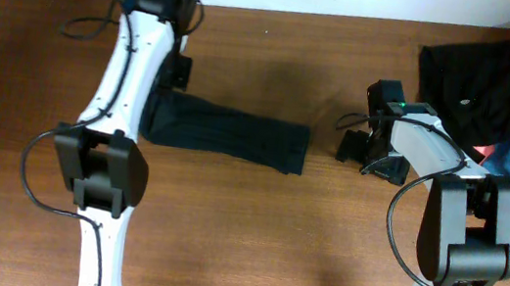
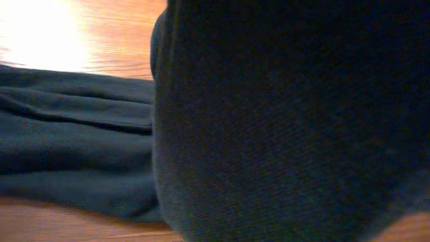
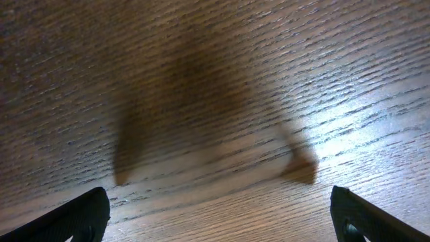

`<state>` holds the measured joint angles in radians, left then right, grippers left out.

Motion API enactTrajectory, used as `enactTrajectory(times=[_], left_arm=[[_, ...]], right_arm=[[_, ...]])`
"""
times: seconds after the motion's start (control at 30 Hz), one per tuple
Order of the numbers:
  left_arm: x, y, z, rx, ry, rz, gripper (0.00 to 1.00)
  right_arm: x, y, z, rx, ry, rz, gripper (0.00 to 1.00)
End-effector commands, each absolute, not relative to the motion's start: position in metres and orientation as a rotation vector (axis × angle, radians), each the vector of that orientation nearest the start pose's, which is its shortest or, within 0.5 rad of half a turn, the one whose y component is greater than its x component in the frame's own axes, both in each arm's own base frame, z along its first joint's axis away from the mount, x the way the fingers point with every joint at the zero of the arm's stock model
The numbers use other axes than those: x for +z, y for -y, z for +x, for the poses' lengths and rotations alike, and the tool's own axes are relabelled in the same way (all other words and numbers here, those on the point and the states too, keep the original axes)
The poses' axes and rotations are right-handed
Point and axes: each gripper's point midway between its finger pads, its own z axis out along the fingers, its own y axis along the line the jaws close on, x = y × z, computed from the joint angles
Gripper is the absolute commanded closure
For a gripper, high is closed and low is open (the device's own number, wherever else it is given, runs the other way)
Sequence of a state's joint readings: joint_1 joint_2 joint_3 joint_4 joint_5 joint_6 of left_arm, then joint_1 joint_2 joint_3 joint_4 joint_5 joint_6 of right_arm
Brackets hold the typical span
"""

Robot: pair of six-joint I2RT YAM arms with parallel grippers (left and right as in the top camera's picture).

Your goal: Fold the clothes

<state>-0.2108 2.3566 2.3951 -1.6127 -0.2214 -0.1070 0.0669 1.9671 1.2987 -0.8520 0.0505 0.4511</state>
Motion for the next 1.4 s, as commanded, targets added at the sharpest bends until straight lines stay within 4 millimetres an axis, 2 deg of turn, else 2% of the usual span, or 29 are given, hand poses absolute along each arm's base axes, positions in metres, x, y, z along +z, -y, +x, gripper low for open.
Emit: enactTrajectory(times=[0.0, 0.43, 0.63, 1.03, 1.2, 1.37], left_arm=[[0.126, 0.075, 0.449, 0.315, -3.072, 0.172, 0.99], [0.125, 0.150, 0.433, 0.256, -3.034, 0.407, 0.99], [0.125, 0.172, 0.425, 0.255, -3.018, 0.485, 0.95], [0.124, 0.217, 0.413, 0.228, -2.960, 0.603, 0.95], [0.112, 0.234, 0.408, 0.223, -2.945, 0.650, 0.95], [0.093, 0.240, 0.400, 0.243, -2.965, 0.692, 0.95]], right_arm=[[0.004, -0.020, 0.360, -0.039, -3.046, 0.548, 0.01], [0.003, -0.019, 0.359, -0.042, -3.049, 0.543, 0.01], [0.003, -0.019, 0.359, -0.042, -3.050, 0.542, 0.01], [0.003, -0.019, 0.359, -0.042, -3.049, 0.536, 0.01], [0.003, -0.019, 0.359, -0.042, -3.051, 0.531, 0.01], [0.003, -0.019, 0.359, -0.042, -3.054, 0.508, 0.01]])
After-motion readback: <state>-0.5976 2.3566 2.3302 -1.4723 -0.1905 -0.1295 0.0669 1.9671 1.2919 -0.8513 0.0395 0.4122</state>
